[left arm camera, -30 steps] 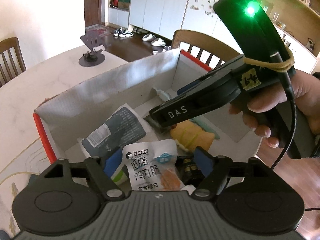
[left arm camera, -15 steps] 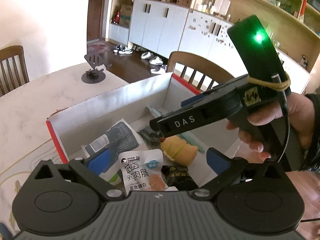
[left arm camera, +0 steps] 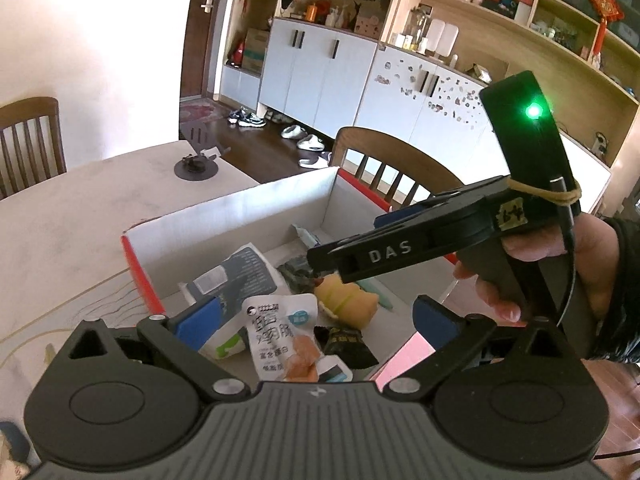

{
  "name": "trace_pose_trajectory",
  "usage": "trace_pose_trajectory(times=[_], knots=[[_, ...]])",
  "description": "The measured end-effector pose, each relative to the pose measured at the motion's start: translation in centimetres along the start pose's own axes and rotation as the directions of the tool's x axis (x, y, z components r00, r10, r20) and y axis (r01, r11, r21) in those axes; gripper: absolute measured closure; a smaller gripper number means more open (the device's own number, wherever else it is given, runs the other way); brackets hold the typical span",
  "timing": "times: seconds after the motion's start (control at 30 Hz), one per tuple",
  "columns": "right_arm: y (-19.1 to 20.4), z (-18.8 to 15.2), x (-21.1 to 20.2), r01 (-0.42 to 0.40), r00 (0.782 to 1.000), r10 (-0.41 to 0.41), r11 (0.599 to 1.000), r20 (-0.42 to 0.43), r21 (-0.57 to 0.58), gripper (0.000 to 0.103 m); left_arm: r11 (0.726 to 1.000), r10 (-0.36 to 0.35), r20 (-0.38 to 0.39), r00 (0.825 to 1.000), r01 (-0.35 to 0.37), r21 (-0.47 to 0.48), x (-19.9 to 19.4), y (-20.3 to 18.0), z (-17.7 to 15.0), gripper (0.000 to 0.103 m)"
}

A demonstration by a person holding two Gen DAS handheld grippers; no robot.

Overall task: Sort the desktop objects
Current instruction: 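Move both open tools out of the box back to the turntable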

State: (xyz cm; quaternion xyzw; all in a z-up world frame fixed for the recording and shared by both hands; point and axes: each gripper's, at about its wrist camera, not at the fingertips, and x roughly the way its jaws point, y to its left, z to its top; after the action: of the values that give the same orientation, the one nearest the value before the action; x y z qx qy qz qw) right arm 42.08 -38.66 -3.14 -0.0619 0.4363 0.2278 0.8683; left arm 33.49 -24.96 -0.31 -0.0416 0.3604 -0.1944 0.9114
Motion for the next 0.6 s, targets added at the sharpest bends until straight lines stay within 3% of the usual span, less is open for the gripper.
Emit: trace_pose_trajectory(times=[0.6], knots=[[5.7,-1.1,-4.6,-0.025,0.997,0.022,0.999,0.071,0.035,0.013,0.999,-0.001,0.042,0.999,0.002,-0.037,-7.1,3.1,-3.2,0.000]])
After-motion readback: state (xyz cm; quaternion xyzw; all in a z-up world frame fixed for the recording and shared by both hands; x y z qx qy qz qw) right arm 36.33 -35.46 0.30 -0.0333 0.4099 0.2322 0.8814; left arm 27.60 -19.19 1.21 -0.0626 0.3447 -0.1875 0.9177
